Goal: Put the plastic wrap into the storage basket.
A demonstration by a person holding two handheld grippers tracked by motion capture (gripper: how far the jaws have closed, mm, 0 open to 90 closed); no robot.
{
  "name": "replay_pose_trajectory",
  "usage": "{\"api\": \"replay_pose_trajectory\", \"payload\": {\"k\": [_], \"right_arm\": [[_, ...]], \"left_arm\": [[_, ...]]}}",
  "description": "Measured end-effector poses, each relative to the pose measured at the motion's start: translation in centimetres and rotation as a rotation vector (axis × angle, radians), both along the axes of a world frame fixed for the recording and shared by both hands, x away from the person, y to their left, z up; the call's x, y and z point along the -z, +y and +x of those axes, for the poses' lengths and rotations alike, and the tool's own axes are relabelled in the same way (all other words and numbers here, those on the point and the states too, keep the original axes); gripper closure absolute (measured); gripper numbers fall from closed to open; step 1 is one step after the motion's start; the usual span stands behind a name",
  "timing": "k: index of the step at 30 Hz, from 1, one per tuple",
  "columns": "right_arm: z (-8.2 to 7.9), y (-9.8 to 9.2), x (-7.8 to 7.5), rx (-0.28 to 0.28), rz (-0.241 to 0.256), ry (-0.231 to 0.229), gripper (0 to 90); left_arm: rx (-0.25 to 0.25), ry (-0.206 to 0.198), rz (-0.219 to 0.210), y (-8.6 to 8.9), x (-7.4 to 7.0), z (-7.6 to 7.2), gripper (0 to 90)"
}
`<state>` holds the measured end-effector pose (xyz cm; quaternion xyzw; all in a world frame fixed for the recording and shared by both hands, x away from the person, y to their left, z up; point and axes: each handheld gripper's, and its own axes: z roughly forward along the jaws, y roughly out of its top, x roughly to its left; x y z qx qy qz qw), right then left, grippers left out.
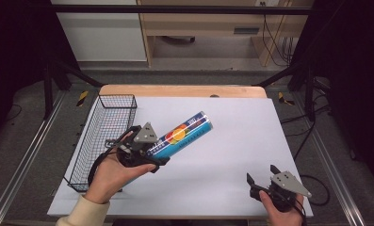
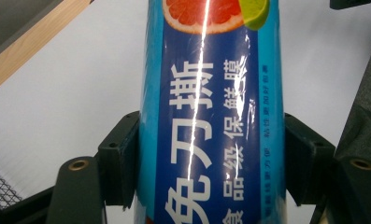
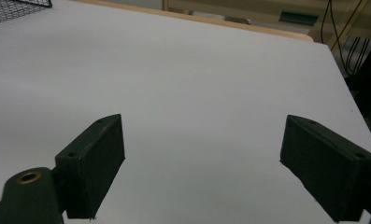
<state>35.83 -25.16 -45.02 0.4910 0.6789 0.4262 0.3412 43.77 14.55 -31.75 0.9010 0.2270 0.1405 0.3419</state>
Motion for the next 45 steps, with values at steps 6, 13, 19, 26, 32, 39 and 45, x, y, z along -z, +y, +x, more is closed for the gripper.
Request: {"api": "replay_pose_trajectory", "payload": {"k": [6, 13, 19, 26, 32, 39, 45], "right_arm": [[0.3, 0.1, 0.0, 0.027, 0.001, 0.022, 8.4], [0.4, 0.1, -0.1, 0.04, -0.008, 0.025, 8.3], [0.3, 0.2, -0.1, 0.038, -0.011, 0.021, 9.1], [0.3, 0.1, -0.2, 0.038, -0.005, 0.022, 9.6], [0.3, 0.2, -0.2, 0.037, -0.007, 0.026, 10.1], [0.4, 0.1, -0.2, 0.041, -0.006, 0.025, 10.4], [0.4, 0.1, -0.1, 0.044, -0.009, 0.025, 11.0]], "left_arm": [[-0.031, 0.0, -0.01, 0.9, -0.1, 0.0, 32.0], [-0.071, -0.002, -0.011, 2.2, -0.7, 0.2, 32.0], [-0.09, -0.021, 0.004, 2.8, -1.5, -0.2, 32.0], [-0.133, -0.026, 0.016, 4.3, -2.7, -0.6, 32.0], [-0.172, -0.027, 0.03, 5.6, -3.3, -0.4, 32.1], [-0.216, -0.02, 0.042, 6.7, -3.3, -0.1, 32.1], [-0.255, -0.007, 0.048, 7.4, -3.1, 0.5, 32.1]]}}
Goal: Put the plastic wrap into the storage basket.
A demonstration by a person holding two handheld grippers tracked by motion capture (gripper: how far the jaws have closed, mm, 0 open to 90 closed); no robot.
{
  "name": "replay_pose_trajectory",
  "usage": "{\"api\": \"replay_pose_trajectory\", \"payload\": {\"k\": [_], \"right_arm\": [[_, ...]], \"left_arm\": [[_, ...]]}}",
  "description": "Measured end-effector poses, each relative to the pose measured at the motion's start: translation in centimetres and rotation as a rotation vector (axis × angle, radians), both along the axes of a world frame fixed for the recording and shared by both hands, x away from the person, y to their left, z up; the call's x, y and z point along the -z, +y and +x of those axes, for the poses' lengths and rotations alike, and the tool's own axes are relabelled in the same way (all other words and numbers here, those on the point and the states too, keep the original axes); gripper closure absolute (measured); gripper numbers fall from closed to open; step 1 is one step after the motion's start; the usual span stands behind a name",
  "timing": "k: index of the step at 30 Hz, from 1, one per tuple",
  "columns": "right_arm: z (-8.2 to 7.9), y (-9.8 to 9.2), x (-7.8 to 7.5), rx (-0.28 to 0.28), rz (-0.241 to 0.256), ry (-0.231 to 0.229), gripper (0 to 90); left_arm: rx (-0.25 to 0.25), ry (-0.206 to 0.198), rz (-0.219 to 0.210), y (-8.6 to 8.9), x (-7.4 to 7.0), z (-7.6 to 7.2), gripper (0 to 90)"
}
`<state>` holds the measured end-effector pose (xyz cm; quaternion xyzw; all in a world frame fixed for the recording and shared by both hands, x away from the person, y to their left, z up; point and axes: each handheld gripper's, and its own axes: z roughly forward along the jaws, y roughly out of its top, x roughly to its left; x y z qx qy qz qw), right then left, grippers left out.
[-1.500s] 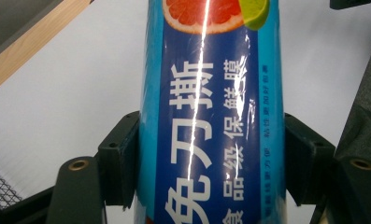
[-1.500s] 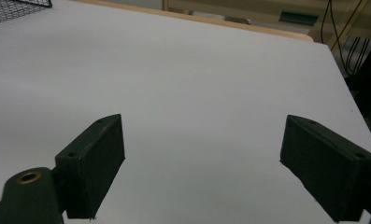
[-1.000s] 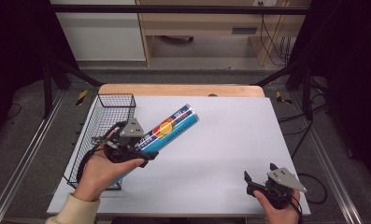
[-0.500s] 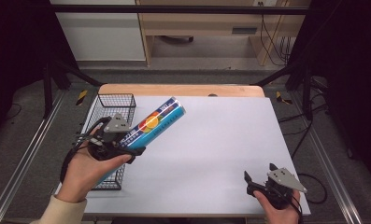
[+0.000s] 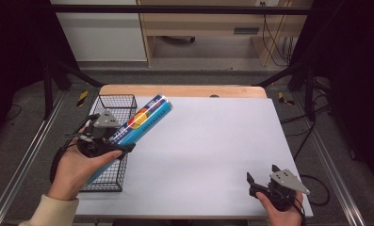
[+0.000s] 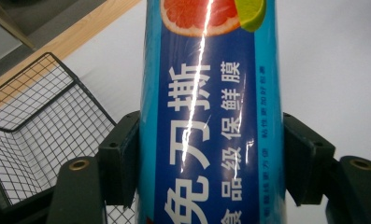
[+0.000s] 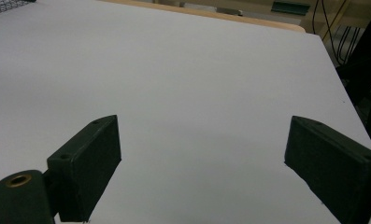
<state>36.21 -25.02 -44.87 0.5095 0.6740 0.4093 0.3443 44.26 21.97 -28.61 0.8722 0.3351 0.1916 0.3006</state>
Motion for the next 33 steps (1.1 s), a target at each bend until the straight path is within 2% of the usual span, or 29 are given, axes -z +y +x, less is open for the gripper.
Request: {"api": "replay_pose_trajectory", "payload": {"k": [3, 4, 6, 9, 11, 13, 17, 22, 23, 25, 26, 29, 33], "right_arm": [[0.0, 0.0, 0.0, -0.004, -0.002, -0.001, 11.0], [0.0, 0.0, 0.0, -0.005, -0.003, 0.0, 11.0], [0.1, 0.1, 0.0, -0.01, -0.006, 0.001, 11.0], [0.0, 0.2, 0.0, -0.017, -0.009, 0.0, 11.1], [0.1, 0.3, 0.0, -0.02, -0.009, 0.001, 11.2], [0.1, 0.4, 0.0, -0.022, -0.012, 0.0, 11.2], [0.1, 0.4, 0.0, -0.024, -0.011, 0.005, 11.2], [0.1, 0.3, 0.0, -0.022, -0.011, 0.004, 11.4], [0.1, 0.3, 0.0, -0.021, -0.012, 0.004, 11.4], [0.1, 0.3, 0.0, -0.02, -0.012, 0.006, 11.4], [0.1, 0.3, 0.0, -0.02, -0.012, 0.006, 11.4], [0.1, 0.3, 0.0, -0.019, -0.013, 0.006, 11.5], [0.1, 0.3, 0.0, -0.015, -0.012, 0.007, 11.8]], "left_arm": [[-0.023, -0.004, -0.001, 0.1, 0.1, 0.1, 32.1], [-0.045, -0.007, 0.008, 0.1, 0.2, 0.2, 32.2], [-0.057, -0.015, 0.026, 0.3, 0.2, 0.4, 32.2], [-0.076, -0.006, 0.025, 0.5, 0.4, 0.5, 32.1], [-0.086, -0.002, 0.034, 0.6, 0.5, 0.6, 32.2], [-0.105, 0.02, 0.047, 0.7, 0.7, 0.7, 32.1], [-0.13, 0.029, 0.056, 1.0, 0.7, 1.0, 32.2], [-0.173, 0.029, 0.088, 1.3, 0.6, 1.2, 32.2], [-0.177, 0.014, 0.093, 1.4, 0.5, 1.3, 32.2], [-0.198, 0.014, 0.099, 1.5, 0.5, 1.4, 32.1], [-0.211, 0.027, 0.1, 1.6, 0.5, 1.3, 32.1], [-0.238, 0.027, 0.125, 1.8, 0.4, 1.3, 32.2], [-0.258, 0.033, 0.139, 2.1, 0.4, 1.3, 32.2]]}}
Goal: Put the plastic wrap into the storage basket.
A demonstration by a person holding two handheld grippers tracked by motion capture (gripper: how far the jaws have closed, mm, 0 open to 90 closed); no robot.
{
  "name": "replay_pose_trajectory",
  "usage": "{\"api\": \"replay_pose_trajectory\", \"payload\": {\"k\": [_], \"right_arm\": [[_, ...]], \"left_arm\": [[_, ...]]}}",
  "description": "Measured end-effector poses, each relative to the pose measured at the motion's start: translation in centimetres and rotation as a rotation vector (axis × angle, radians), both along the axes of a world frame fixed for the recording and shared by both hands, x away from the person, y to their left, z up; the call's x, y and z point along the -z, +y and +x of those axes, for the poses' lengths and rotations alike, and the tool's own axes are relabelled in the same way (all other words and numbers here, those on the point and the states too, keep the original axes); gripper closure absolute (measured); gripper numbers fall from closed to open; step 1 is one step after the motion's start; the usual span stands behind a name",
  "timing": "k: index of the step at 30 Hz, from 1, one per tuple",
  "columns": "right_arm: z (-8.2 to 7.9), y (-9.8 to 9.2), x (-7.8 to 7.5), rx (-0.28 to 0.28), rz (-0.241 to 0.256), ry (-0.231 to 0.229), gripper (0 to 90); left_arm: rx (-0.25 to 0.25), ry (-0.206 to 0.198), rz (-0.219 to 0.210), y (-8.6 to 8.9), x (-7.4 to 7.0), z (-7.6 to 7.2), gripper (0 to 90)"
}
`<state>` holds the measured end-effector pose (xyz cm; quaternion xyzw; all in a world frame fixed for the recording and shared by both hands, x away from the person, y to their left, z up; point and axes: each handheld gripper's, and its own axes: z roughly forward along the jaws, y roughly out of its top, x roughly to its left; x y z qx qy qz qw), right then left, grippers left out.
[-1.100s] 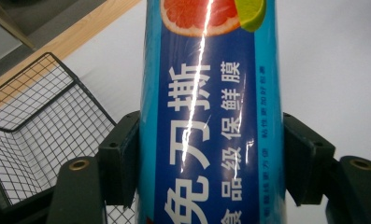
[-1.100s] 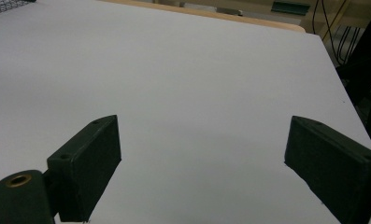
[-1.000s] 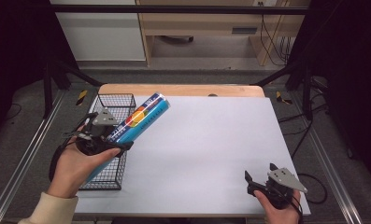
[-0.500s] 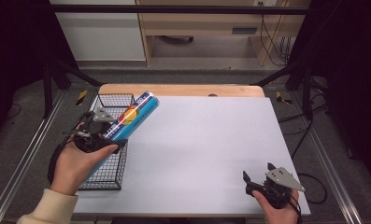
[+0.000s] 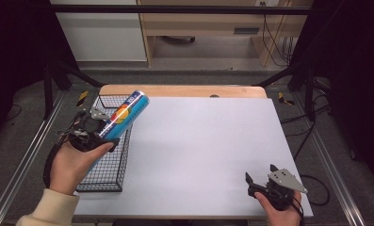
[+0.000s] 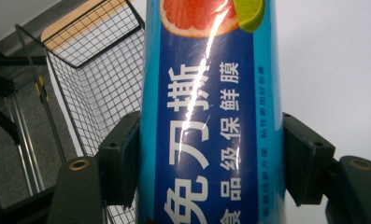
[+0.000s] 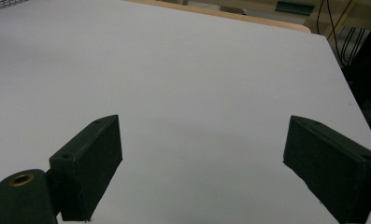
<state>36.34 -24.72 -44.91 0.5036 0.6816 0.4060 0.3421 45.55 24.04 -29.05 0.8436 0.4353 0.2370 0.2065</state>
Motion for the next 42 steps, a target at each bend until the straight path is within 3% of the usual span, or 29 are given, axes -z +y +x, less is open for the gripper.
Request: {"api": "replay_pose_trajectory", "payload": {"k": [17, 42], "right_arm": [[0.0, -0.1, 0.0, 0.002, 0.004, -0.002, 11.8], [0.0, 0.0, -0.1, 0.005, 0.005, 0.0, 10.9]], "left_arm": [[-0.051, 0.016, 0.074, 1.2, 0.4, -0.3, 32.2], [-0.082, 0.044, 0.102, 2.1, 1.3, -1.2, 32.1]]}}
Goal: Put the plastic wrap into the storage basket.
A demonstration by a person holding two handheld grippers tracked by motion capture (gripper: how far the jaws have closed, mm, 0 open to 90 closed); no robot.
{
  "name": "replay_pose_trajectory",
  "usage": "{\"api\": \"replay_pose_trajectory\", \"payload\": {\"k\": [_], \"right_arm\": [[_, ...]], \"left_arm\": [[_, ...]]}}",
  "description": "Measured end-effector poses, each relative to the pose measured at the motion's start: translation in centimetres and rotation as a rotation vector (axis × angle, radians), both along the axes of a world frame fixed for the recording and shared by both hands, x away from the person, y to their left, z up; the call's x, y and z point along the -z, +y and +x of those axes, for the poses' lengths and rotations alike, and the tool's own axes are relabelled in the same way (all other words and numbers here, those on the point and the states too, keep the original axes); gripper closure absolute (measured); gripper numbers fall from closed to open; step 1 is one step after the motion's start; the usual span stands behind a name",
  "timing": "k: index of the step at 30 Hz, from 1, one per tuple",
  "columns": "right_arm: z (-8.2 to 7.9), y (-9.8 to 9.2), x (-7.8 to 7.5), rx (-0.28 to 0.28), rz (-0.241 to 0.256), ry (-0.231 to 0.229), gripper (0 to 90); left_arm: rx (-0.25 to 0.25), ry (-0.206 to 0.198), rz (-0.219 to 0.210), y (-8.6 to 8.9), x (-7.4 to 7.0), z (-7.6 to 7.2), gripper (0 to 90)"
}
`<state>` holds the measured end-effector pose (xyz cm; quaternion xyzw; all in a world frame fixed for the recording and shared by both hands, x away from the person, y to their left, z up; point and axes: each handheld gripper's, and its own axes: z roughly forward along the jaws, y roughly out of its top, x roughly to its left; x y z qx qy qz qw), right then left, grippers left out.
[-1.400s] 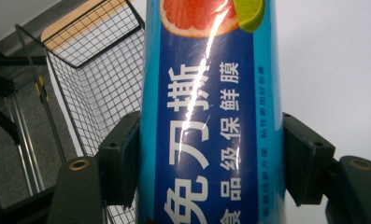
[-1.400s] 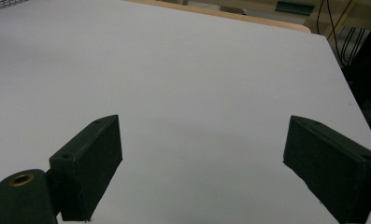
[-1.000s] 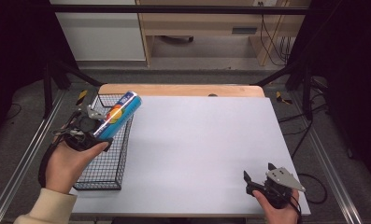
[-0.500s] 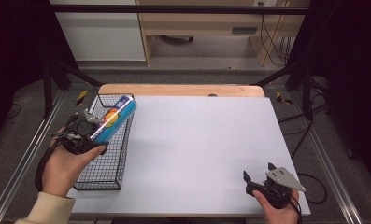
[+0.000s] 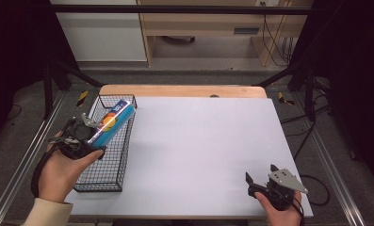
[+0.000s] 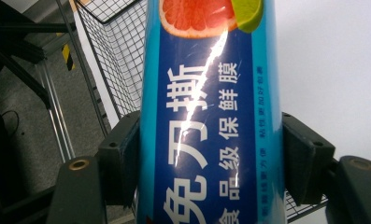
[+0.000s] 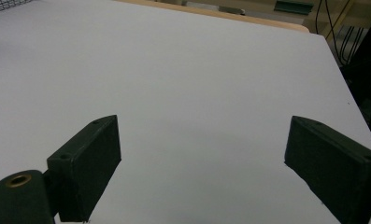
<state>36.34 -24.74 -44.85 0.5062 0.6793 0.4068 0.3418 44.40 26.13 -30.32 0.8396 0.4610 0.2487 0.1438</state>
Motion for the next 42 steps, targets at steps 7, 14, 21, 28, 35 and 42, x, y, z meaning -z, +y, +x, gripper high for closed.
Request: {"api": "replay_pose_trajectory", "payload": {"k": [7, 14, 21, 28, 35, 42], "right_arm": [[0.0, 0.0, 0.0, 0.001, 0.0, 0.0, 10.9], [0.0, 0.0, 0.0, -0.003, 0.002, 0.004, 10.9], [0.0, 0.0, 0.0, 0.002, 0.003, 0.006, 10.9], [0.0, 0.0, 0.0, 0.003, 0.006, 0.007, 11.0], [0.0, -0.1, 0.1, 0.004, 0.007, 0.008, 11.0], [0.0, -0.1, 0.1, 0.001, 0.007, 0.01, 11.0]], "left_arm": [[-0.008, 0.013, 0.013, 0.4, 0.4, 0.0, 32.1], [-0.025, 0.024, 0.023, 0.6, 0.8, 0.1, 32.1], [-0.034, 0.032, 0.035, 0.7, 1.1, 0.4, 32.1], [-0.051, 0.049, 0.053, 0.6, 1.6, 0.9, 32.2], [-0.075, 0.069, 0.074, 0.5, 2.0, 1.7, 32.1], [-0.079, 0.086, 0.079, 0.2, 2.4, 2.2, 32.2]]}}
